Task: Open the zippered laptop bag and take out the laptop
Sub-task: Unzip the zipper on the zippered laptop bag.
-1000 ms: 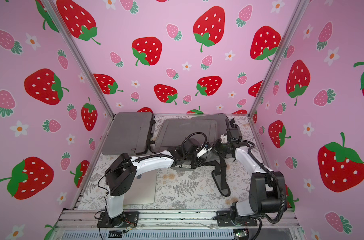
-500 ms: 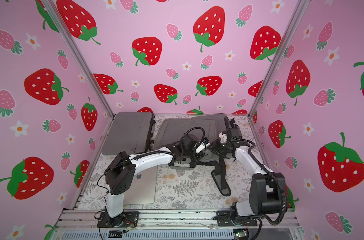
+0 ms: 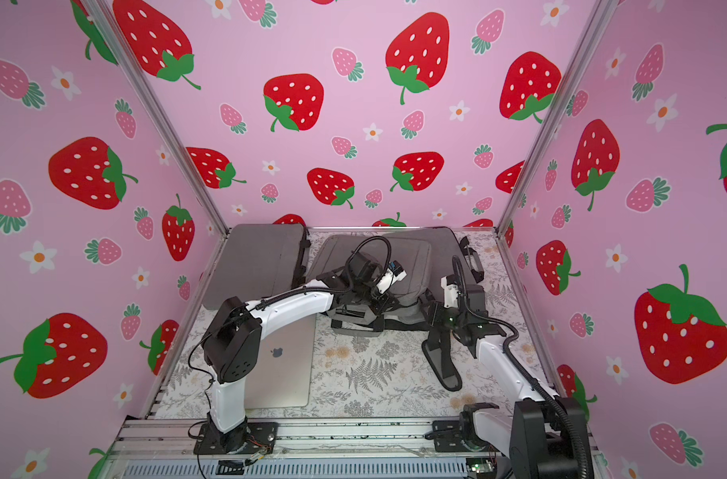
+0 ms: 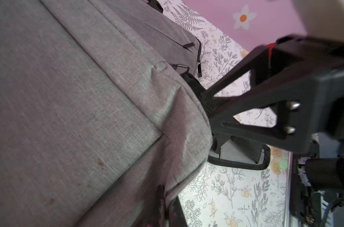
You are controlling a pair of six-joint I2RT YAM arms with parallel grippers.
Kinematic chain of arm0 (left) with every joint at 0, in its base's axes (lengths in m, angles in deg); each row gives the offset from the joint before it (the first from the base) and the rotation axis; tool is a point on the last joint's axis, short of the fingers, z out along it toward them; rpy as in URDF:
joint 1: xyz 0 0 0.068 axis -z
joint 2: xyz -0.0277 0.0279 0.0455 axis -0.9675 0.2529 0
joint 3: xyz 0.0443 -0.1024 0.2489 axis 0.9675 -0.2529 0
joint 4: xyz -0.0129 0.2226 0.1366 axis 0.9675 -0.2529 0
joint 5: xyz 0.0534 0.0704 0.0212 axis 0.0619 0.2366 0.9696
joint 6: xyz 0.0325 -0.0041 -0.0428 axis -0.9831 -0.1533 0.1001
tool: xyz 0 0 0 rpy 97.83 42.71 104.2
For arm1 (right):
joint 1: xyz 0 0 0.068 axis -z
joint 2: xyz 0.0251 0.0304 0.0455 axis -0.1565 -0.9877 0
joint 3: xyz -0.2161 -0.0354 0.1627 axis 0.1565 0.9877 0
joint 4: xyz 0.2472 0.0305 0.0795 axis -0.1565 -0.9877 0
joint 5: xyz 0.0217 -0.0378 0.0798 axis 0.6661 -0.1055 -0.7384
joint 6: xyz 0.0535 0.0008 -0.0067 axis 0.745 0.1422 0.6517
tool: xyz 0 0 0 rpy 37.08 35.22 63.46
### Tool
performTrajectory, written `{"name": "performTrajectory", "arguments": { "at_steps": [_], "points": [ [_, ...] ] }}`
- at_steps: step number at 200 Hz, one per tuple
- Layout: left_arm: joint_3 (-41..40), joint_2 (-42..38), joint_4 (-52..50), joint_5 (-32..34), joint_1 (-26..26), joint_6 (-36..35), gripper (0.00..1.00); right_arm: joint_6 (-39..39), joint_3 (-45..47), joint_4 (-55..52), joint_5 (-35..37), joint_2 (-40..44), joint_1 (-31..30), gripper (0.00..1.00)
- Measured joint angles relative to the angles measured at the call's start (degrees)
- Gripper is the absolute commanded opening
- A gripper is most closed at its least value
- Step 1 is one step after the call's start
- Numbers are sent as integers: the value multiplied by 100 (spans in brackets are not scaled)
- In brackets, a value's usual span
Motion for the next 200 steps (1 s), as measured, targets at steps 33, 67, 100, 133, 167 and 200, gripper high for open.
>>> {"name": "performTrajectory", "arguments": {
  "at_steps": [33, 67, 100, 133, 167, 200],
  "points": [
    [92, 4, -136, -195, -48, 76, 0, -570, -24, 439, -7, -330, 0, 33],
    [223, 4, -306, -254, -70, 79, 0, -997, -205, 612, -72, -573, -7, 33],
    [308, 13, -391, -304, -90, 66, 0, -1314, -461, 678, -254, -894, -15, 33],
    [498, 48, -568, -334, -111, 48, 0, -1561, -673, 678, -450, -1086, -20, 22],
    [682, 177, -682, -398, -122, 15, 0, -1862, -789, 560, -595, -1113, -50, 5],
    [800, 297, -774, -520, -155, -39, 0, -2057, -798, 367, -627, -1054, -50, 5]
  ]
}}
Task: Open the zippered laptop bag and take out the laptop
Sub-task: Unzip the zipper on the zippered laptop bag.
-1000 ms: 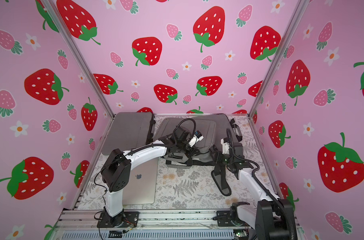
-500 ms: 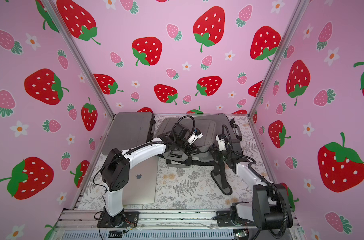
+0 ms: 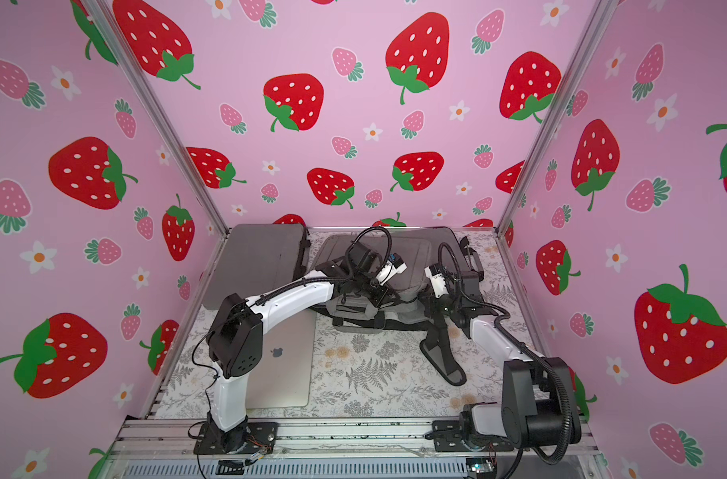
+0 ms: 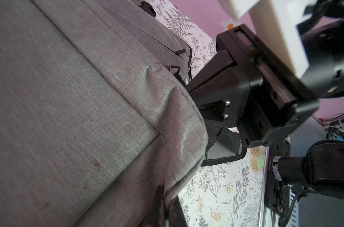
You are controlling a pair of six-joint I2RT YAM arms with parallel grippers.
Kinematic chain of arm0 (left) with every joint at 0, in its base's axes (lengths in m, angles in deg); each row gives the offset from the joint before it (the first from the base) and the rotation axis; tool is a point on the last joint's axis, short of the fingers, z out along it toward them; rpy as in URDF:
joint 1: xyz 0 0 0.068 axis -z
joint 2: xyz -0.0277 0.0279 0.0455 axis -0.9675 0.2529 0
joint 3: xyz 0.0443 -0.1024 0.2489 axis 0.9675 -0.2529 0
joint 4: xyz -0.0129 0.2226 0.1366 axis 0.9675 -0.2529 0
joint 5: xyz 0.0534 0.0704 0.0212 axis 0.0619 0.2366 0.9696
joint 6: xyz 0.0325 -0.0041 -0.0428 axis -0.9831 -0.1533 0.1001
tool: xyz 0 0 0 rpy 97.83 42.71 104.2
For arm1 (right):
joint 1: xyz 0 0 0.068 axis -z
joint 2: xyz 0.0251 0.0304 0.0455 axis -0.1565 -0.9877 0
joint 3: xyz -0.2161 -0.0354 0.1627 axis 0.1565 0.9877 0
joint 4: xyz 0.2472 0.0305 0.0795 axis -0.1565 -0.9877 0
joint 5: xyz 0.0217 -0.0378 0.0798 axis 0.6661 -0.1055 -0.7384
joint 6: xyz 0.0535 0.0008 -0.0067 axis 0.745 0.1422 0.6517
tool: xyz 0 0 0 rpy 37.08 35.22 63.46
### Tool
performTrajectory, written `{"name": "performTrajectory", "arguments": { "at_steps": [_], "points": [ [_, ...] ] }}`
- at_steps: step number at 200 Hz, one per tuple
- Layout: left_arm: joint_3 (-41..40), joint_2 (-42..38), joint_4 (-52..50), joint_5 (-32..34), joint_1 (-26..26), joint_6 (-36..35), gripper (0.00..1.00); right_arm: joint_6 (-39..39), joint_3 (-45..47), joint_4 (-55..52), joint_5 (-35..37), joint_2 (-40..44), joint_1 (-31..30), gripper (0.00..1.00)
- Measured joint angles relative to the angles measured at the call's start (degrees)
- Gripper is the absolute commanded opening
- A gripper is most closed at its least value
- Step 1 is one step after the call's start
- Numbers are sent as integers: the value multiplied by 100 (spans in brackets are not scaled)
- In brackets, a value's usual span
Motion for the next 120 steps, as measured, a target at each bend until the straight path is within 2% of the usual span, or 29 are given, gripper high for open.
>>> {"name": "performTrajectory", "arguments": {
  "at_steps": [17, 40, 83, 120],
  "points": [
    [9, 17, -57, -66, -35, -15, 0, -94, 0, -116, 20, 83, 0, 22],
    [101, 17, -216, -175, -92, -85, 0, -216, 2, -315, 109, 251, -4, 28],
    [299, 17, -498, -431, -210, -275, 0, -542, 2, -444, 109, 302, -4, 44],
    [378, 17, -881, -660, -304, -553, 0, -789, -20, -452, -125, 142, -4, 46]
  ]
}}
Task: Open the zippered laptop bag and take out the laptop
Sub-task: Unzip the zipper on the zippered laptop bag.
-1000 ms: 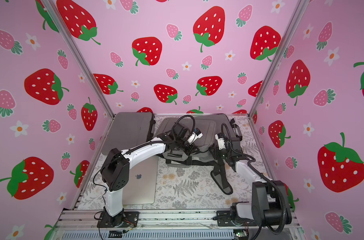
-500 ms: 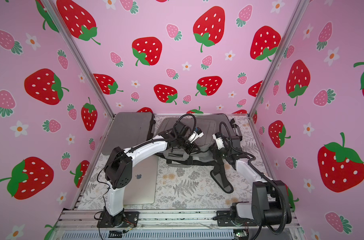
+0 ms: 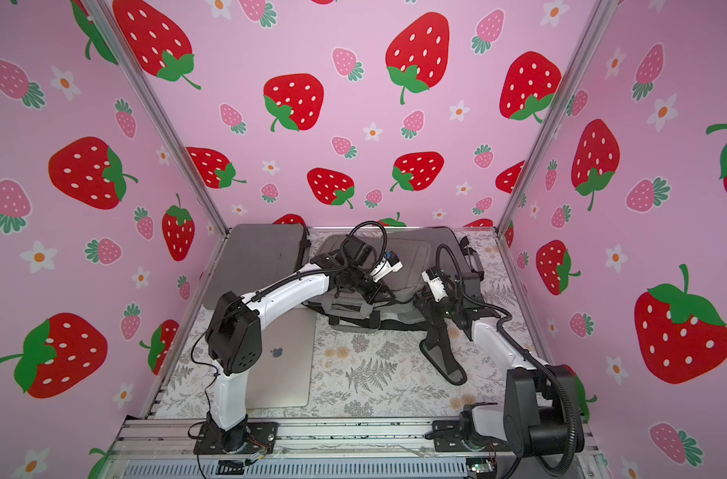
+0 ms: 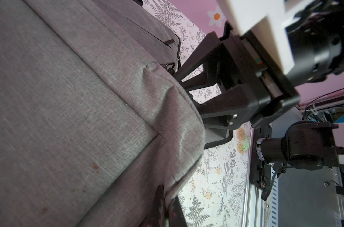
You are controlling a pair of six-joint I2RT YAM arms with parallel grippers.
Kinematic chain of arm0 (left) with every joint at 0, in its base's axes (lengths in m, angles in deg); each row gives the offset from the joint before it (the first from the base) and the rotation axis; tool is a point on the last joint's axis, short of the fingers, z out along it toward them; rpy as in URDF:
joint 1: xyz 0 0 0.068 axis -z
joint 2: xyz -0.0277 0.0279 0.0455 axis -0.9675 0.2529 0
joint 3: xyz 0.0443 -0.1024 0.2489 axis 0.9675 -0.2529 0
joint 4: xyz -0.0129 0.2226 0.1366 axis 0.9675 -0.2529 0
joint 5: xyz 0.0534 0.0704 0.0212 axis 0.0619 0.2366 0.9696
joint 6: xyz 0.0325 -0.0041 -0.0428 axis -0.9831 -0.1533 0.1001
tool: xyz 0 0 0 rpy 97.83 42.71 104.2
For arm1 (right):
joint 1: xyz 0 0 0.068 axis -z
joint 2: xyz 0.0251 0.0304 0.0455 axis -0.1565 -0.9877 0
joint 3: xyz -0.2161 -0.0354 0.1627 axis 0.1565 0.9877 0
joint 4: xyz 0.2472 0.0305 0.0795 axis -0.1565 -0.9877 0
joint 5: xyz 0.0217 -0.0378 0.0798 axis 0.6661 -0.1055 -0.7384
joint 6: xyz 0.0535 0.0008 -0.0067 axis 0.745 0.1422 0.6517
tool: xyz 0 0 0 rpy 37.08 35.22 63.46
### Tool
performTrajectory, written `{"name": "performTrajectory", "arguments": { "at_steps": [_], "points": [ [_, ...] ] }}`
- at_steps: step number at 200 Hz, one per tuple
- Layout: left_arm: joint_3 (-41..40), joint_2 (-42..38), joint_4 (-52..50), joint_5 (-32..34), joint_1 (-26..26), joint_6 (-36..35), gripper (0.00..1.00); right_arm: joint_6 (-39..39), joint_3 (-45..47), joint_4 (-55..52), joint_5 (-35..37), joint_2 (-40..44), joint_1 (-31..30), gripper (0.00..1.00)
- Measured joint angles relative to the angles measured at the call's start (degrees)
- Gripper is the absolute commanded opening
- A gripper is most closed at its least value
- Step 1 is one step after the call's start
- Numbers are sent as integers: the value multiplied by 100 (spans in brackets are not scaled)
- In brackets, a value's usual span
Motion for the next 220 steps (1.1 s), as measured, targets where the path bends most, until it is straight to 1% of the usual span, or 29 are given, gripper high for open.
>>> {"name": "performTrajectory", "arguments": {
  "at_steps": [27, 56, 95, 128, 149, 165, 200, 212, 220],
  "points": [
    [105, 0, -188, -149, -70, -160, 0, -57, -234, -17, -428, -273, 0, 43],
    [326, 0, -466, -254, -166, -363, 0, -120, -387, 4, -883, -439, 4, 43],
    [468, 13, -723, -354, -225, -575, 0, -225, -511, -7, -1276, -597, 9, 43],
    [533, 127, -822, -496, -251, -656, 0, -262, -667, -125, -1585, -772, 17, 37],
    [577, 184, -876, -538, -254, -669, 0, -278, -667, -166, -1648, -748, 15, 30],
    [599, 186, -896, -540, -258, -680, 0, -278, -660, -190, -1687, -704, 15, 29],
    [616, 186, -894, -562, -275, -680, 0, -240, -616, -186, -1794, -629, 11, 21],
    [616, 186, -894, -562, -275, -680, 0, -223, -614, -190, -1801, -629, 11, 16],
    [616, 186, -894, -562, -275, -680, 0, -240, -614, -190, -1797, -629, 11, 11]
  ]
}}
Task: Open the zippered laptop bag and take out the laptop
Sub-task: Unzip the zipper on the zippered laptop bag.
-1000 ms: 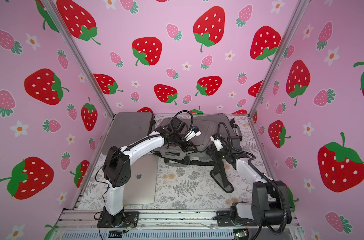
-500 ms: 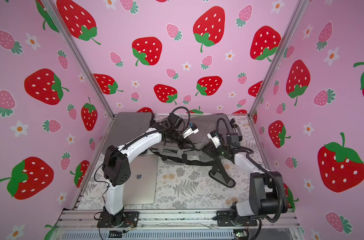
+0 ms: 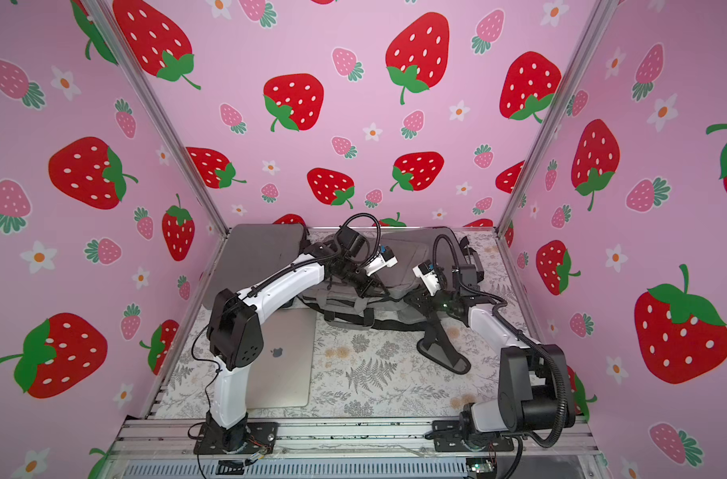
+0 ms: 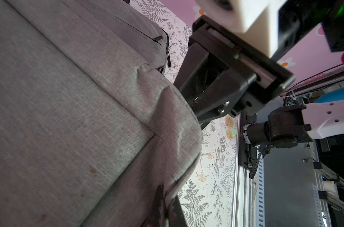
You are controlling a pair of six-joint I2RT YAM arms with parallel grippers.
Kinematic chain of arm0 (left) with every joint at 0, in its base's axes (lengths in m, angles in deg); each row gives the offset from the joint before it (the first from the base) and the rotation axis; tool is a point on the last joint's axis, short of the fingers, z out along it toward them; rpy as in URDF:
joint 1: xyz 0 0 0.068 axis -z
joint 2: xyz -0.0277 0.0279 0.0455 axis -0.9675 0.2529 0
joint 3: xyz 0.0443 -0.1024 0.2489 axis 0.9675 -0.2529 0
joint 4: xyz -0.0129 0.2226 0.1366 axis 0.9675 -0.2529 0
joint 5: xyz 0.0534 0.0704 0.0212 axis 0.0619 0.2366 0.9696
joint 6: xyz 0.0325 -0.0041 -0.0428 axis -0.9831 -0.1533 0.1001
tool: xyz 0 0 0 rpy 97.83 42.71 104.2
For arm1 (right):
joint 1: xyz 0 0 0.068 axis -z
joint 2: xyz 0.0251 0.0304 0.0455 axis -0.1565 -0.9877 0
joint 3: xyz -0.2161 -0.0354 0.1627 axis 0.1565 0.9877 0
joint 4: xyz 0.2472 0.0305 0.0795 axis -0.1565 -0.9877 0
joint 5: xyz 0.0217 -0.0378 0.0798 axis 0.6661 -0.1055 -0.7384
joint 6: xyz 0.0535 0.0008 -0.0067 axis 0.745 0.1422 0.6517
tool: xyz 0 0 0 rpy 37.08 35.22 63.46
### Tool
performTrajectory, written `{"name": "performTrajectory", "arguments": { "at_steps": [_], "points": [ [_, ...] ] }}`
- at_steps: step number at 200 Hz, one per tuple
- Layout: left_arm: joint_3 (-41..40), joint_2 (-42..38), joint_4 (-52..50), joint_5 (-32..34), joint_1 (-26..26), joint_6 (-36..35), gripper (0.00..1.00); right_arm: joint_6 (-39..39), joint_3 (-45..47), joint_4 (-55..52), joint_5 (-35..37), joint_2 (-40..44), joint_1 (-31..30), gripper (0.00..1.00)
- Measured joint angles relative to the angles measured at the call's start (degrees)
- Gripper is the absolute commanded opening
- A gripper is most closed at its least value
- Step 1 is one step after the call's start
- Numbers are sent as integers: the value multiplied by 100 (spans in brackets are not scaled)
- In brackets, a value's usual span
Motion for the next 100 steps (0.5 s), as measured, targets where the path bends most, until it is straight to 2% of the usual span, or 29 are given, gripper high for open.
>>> {"name": "performTrajectory", "arguments": {
  "at_steps": [28, 60, 100],
  "points": [
    [0, 0, -2, 28, 0, 42, 0, 9, 7, -55, 74, 7, 0, 0],
    [0, 0, 9, 197, 17, 234, 0, 9, 236, -168, 348, 391, -87, 0],
    [0, 0, 24, 308, 52, 501, 0, -4, 328, -444, 1073, 988, -702, 0]
  ]
}}
